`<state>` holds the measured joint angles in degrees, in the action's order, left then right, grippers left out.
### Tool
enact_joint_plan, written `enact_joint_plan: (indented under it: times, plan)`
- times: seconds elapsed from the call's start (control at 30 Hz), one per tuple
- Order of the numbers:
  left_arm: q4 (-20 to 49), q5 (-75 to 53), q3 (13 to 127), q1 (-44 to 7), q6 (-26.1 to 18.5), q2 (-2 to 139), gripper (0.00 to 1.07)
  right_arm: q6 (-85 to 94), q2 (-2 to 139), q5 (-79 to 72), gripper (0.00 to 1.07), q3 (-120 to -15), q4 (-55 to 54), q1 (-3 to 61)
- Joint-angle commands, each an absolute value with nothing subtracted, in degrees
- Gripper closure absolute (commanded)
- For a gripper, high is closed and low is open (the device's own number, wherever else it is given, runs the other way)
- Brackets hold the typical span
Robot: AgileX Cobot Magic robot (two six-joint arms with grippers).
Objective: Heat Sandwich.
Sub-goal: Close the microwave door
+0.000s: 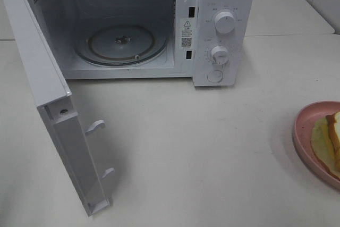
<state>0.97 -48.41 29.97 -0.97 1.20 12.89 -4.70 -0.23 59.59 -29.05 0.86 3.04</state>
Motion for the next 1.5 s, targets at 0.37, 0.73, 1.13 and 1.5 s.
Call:
enact_joint_plan:
  times: [0.37,0.73,1.13,1.5]
  plan:
    - [0.46,-24.69,24.24,-0.74,1.49,25.44,1.07,-3.95,-1.78,59.36,0.31,-28.99,0.74,2.58]
    - [0.0,9.34,14.21,-0.74,1.32,41.02,1.07,-3.95,-1.78,59.36,0.31,-28.99,0.74,2.58]
    - [-9.68,37.36,12.72,-0.8,2.86,61.82,1.07,-3.95,-1.78,59.36,0.31,-28.99,0.74,2.58]
    - [-12.61,44.23,15.64,-7.22,4.47,73.85,1.07,-3.95,-1.78,59.36,0.31,-28.99,0.74,2.58]
